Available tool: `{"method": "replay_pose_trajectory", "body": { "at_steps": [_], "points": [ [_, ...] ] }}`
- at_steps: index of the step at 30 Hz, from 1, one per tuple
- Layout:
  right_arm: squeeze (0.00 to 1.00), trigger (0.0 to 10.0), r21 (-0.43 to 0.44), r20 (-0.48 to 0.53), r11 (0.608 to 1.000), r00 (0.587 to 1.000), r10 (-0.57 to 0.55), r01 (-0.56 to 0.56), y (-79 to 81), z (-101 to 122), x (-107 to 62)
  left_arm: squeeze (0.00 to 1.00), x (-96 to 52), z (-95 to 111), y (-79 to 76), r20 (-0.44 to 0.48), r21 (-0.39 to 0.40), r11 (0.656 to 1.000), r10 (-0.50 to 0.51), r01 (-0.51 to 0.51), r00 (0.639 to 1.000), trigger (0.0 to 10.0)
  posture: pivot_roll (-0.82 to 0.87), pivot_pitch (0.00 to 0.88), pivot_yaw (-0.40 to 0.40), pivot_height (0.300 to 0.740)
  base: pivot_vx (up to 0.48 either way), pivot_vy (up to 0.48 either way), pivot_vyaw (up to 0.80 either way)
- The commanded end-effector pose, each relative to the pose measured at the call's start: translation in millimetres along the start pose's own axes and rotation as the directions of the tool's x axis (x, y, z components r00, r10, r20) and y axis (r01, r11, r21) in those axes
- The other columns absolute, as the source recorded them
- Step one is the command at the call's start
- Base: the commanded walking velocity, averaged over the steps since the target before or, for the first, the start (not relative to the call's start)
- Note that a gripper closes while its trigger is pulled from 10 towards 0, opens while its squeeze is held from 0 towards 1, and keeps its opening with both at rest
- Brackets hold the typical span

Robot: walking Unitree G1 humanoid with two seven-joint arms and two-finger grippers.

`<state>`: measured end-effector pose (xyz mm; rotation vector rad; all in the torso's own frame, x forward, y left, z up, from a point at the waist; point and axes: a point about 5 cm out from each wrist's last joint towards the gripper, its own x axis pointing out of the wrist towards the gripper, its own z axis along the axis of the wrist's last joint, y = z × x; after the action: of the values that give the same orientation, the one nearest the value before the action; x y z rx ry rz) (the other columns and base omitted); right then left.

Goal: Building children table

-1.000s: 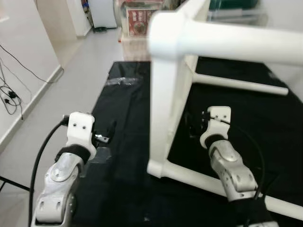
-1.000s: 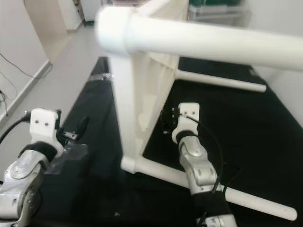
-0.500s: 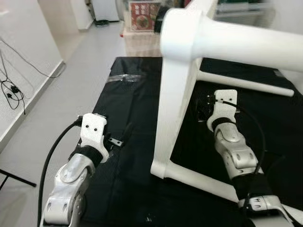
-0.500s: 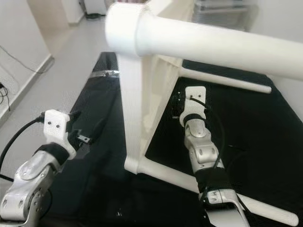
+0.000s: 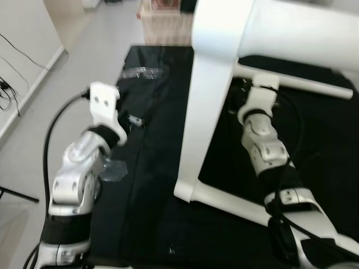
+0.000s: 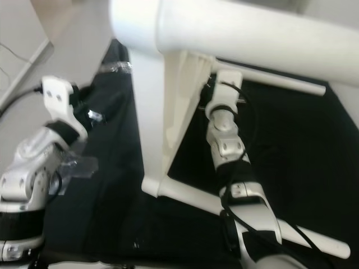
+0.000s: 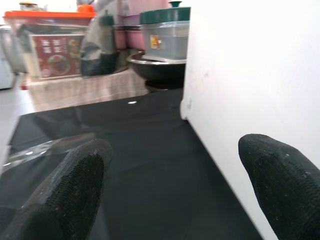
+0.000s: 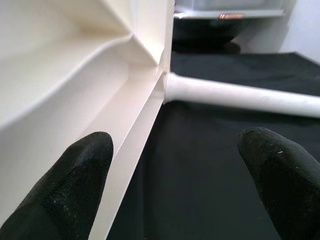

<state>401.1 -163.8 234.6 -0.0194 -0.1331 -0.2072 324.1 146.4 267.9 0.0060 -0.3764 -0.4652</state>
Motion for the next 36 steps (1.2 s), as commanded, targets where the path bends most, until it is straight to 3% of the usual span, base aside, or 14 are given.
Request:
{"method": "replay_pose_trajectory", "body": {
  "at_steps": [1,2,3,7,13,17,22,24,26,29,30,32,36],
  "points": [
    [0.0,10.0,-0.005,0.013,1.0,1.0,0.004,-0.004,2.5,0.3,0.7,0.0,-1.6,-4.6,2.3,-0.009,-0.021,1.0,-0.012,0.012,1.0,10.0,0.03,0.244,-0.018,0.74,0.0,0.0,0.0],
    [0.0,10.0,-0.005,0.013,1.0,1.0,0.004,-0.004,2.5,0.3,0.7,0.0,-1.6,-4.6,2.3,-0.009,-0.021,1.0,-0.012,0.012,1.0,10.0,0.03,0.244,-0.018,0.74,0.0,0.0,0.0],
    [0.0,10.0,0.004,0.013,1.0,1.0,0.009,-0.009,4.6,-0.4,0.5,0.0,7.5,-12.9,-5.9,-0.015,-0.147,0.981,-0.132,0.128,0.991,10.0,-0.01,0.253,-0.015,0.74,0.0,0.0,0.0],
    [0.0,10.0,0.01,0.015,1.0,1.0,0.013,-0.013,5.3,-0.6,-0.7,0.0,20.1,-23.8,-11.8,-0.03,-0.215,0.954,-0.219,0.208,0.975,10.0,-0.02,0.256,-0.012,0.74,0.0,0.0,0.0],
    [0.0,10.0,0.02,0.02,1.0,1.0,0.006,-0.007,2.2,0.2,-1.5,0.0,54.1,-23.2,-23.6,-0.029,-0.19,0.935,-0.311,0.3,0.95,10.0,-0.03,0.26,-0.002,0.74,0.0,0.0,0.0],
    [0.0,10.0,0.042,0.023,0.999,1.0,0.021,-0.022,5.2,1.9,-1.5,0.0,65.6,-16.9,-27.8,-0.021,-0.15,0.93,-0.341,0.334,0.94,10.0,-0.04,0.259,0.001,0.74,0.0,0.0,0.0],
    [0.0,10.0,0.114,0.048,0.949,0.956,0.291,-0.294,49.2,10.6,-14.6,0.0,70.2,-4.7,-28.1,0.016,-0.118,0.921,-0.372,0.371,0.928,10.0,-0.04,0.252,0.008,0.74,0.0,0.0,0.0],
    [0.0,10.0,0.115,0.055,0.934,0.941,0.333,-0.337,56.4,11.8,-18.0,0.0,70.2,-3.5,-27.9,0.019,-0.112,0.92,-0.376,0.375,0.927,10.0,-0.04,0.251,0.008,0.74,0.0,0.0,0.0],
    [0.0,10.0,0.158,0.06,0.886,0.9,0.432,-0.435,77.6,13.8,-29.9,0.0,69.6,-0.6,-27.1,0.027,-0.085,0.915,-0.393,0.394,0.919,10.0,-0.03,0.245,0.008,0.74,0.0,0.0,0.0],
    [0.0,10.0,0.169,0.061,0.875,0.89,0.451,-0.454,82.2,14.3,-32.9,0.0,69.2,0.0,-27.0,0.029,-0.076,0.914,-0.398,0.399,0.917,10.0,-0.03,0.245,0.008,0.74,0.0,0.0,0.0],
    [0.0,10.0,0.179,0.073,0.843,0.862,0.502,-0.507,95.0,17.1,-41.1,0.0,65.8,2.9,-26.5,0.04,-0.062,0.912,-0.404,0.406,0.914,10.0,-0.03,0.236,0.01,0.74,0.0,0.0,0.0],
    [0.0,10.0,0.182,0.081,0.827,0.847,0.526,-0.531,101.8,19.3,-45.5,0.0,62.6,5.7,-26.2,0.052,-0.051,0.911,-0.407,0.409,0.912,10.0,-0.03,0.236,0.01,0.74,0.0,0.0,0.0],
    [0.0,10.0,0.186,0.083,0.821,0.841,0.535,-0.54,105.1,20.5,-46.7,0.0,60.3,9.3,-25.4,0.063,-0.04,0.911,-0.407,0.41,0.911,10.0,-0.03,0.233,0.009,0.74,0.0,0.0,0.0]
  ]
}}
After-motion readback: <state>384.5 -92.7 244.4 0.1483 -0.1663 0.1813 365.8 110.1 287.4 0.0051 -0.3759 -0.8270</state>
